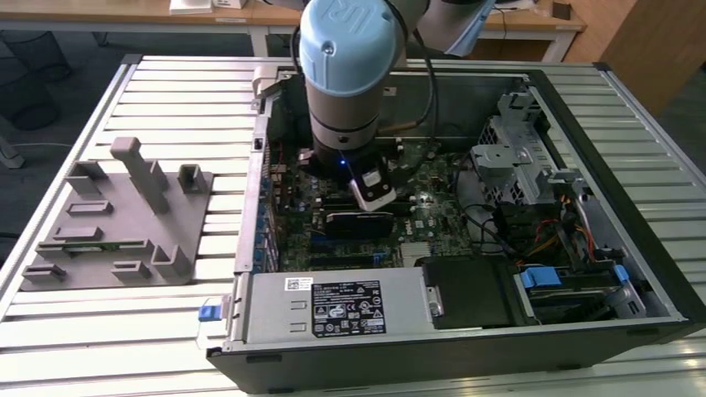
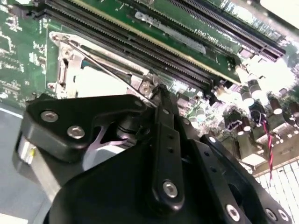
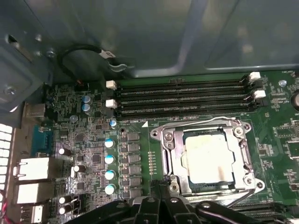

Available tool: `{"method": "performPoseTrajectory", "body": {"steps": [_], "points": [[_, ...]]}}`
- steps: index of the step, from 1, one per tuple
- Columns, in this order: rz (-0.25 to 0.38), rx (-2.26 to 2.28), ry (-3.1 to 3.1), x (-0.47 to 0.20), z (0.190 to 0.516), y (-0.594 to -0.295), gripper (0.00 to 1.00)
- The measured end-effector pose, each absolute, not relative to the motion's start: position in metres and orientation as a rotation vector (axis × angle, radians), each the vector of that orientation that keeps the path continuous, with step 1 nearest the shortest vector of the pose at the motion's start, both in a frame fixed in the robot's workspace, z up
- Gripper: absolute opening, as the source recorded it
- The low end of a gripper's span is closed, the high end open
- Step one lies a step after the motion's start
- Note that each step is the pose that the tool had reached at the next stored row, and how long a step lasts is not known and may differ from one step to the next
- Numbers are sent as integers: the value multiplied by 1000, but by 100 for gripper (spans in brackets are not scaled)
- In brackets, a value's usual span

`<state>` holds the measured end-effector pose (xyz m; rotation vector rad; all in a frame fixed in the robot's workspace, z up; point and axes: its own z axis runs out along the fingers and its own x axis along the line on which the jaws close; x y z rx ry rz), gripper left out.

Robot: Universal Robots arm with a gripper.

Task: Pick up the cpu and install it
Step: 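Install the second cpu locking lever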

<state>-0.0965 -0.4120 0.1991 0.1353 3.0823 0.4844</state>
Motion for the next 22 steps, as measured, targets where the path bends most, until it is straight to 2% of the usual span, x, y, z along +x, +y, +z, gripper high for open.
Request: {"method": "performPoseTrajectory", "body": {"steps": [15,22], "points": [[472,136,3084,-96,244,-412,11],[410,150,3089,-89,249,-412,11]]}}
